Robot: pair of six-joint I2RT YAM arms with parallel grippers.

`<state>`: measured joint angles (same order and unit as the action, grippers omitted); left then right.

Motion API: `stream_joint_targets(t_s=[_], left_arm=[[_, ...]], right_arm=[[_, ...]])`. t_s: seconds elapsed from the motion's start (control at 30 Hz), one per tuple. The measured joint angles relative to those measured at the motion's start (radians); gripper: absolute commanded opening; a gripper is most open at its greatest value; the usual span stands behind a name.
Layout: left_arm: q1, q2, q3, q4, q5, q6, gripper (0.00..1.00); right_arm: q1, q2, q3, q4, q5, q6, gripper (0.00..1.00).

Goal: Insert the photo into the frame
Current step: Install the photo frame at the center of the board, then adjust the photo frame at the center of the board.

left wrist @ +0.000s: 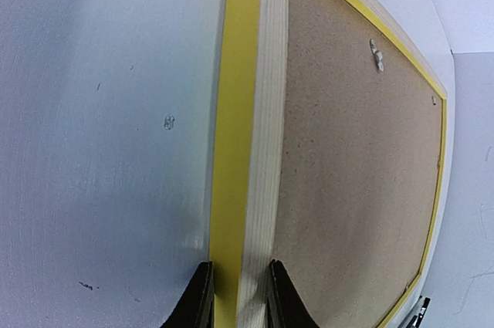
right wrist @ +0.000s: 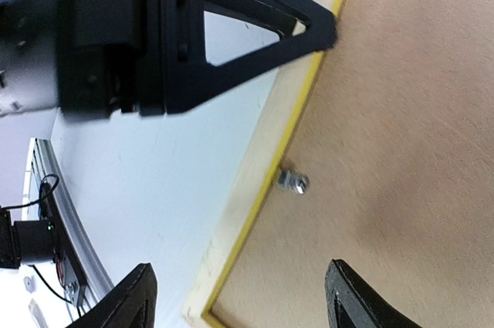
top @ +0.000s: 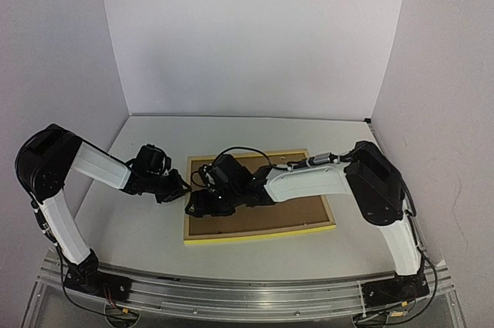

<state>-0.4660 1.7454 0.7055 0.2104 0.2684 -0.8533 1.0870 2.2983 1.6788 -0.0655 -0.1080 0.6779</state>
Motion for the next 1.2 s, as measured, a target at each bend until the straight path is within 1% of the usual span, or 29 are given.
stream_joint_targets(t_s=[0.07, 0.17, 0.3, 0.37, 0.47, 0.6, 0.67, 0.7, 0.77, 0.83, 0.87, 0.93, 0.97, 1.0, 1.1, 1.2], left_arm=[[0.000, 0.000, 0.000, 0.000, -0.001, -0.006, 0.00], [0.000, 0.000, 0.000, 0.000, -0.004, -0.014, 0.00], [-0.001, -0.002, 0.000, 0.000, -0.008, -0.031, 0.00], [-0.001, -0.002, 0.000, 0.000, -0.010, -0.041, 0.00], [-0.001, -0.004, -0.007, 0.008, -0.010, -0.064, 0.00], [-0.014, -0.026, -0.042, 0.029, -0.014, -0.116, 0.00], [-0.036, -0.042, -0.055, 0.025, -0.037, -0.150, 0.02], [-0.052, -0.050, -0.062, 0.022, -0.053, -0.169, 0.06], [-0.101, -0.072, -0.075, 0.004, -0.094, -0.211, 0.19], [-0.165, -0.102, -0.094, -0.021, -0.128, -0.264, 0.36], [-0.195, -0.118, -0.106, -0.033, -0.139, -0.283, 0.47], [-0.241, -0.167, -0.132, -0.055, -0.143, -0.322, 0.83], [-0.258, -0.197, -0.141, -0.080, -0.146, -0.321, 0.97], [-0.269, -0.223, -0.142, -0.109, -0.151, -0.325, 0.99], [-0.272, -0.301, -0.122, -0.236, -0.204, -0.302, 1.00], [-0.267, -0.357, -0.042, -0.372, -0.271, -0.226, 1.00]], right_arm=[[-0.004, -0.099, -0.094, -0.017, 0.025, 0.000, 0.74], [-0.014, -0.305, -0.271, -0.044, 0.077, 0.019, 0.75], [-0.049, -0.631, -0.530, -0.092, 0.163, 0.097, 0.77], [-0.073, -0.754, -0.641, -0.138, 0.186, 0.147, 0.77], [-0.104, -0.857, -0.777, -0.207, 0.210, 0.232, 0.77], [-0.108, -0.876, -0.879, -0.273, 0.222, 0.334, 0.78], [-0.110, -0.874, -0.894, -0.294, 0.235, 0.371, 0.79], [-0.114, -0.871, -0.896, -0.301, 0.244, 0.388, 0.79], [-0.128, -0.856, -0.894, -0.294, 0.262, 0.410, 0.79], [-0.147, -0.829, -0.887, -0.288, 0.277, 0.421, 0.79], [-0.157, -0.814, -0.883, -0.285, 0.283, 0.423, 0.80], [-0.180, -0.786, -0.874, -0.282, 0.290, 0.426, 0.80], [-0.192, -0.776, -0.871, -0.278, 0.292, 0.428, 0.80], [-0.201, -0.774, -0.870, -0.276, 0.293, 0.429, 0.80], [-0.221, -0.774, -0.870, -0.272, 0.297, 0.440, 0.80], [-0.235, -0.775, -0.873, -0.268, 0.301, 0.453, 0.80]])
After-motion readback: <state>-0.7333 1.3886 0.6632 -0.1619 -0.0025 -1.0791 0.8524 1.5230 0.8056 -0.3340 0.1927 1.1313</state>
